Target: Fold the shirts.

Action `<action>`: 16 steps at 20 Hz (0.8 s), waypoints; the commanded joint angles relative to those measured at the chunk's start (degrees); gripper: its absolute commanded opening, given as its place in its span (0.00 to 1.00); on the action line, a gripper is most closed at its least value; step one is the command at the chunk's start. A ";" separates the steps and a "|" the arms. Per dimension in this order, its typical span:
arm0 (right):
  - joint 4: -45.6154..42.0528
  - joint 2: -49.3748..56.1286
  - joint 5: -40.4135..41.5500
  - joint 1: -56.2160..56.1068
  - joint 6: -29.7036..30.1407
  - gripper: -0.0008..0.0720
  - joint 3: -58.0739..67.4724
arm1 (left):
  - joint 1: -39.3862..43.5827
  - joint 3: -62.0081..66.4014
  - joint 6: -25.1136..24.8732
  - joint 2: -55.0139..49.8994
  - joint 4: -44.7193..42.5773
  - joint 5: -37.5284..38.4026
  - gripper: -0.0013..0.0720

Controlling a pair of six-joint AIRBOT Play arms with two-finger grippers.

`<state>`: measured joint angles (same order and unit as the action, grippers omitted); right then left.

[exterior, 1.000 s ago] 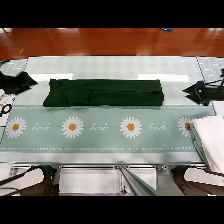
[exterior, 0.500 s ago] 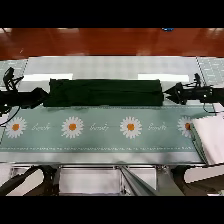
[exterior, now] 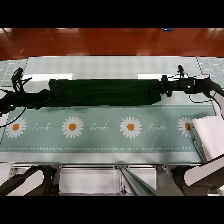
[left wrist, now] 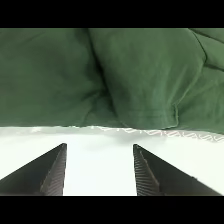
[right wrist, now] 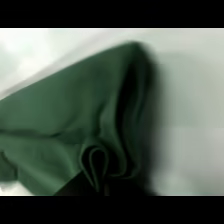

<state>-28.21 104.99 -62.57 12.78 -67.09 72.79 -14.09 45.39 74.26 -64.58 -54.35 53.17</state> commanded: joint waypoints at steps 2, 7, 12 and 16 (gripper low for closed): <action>-5.97 -7.19 -6.93 0.48 1.22 0.05 1.51 | 2.05 -0.02 -5.53 0.37 5.20 0.83 0.04; -24.11 -28.85 -11.21 0.63 -5.14 0.05 -2.25 | 19.87 2.95 -10.60 -1.62 15.43 -12.83 0.04; -26.25 -45.86 -14.88 0.57 -8.81 0.05 -6.43 | 36.06 30.71 -4.46 -24.11 11.80 -6.49 0.04; -23.80 -54.42 -17.18 0.57 -10.56 0.05 -8.24 | 48.30 49.31 9.99 -40.74 2.23 5.81 0.04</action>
<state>-52.47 57.06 -77.78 13.37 -75.55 65.89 25.85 82.30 74.32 -94.39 -45.82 50.89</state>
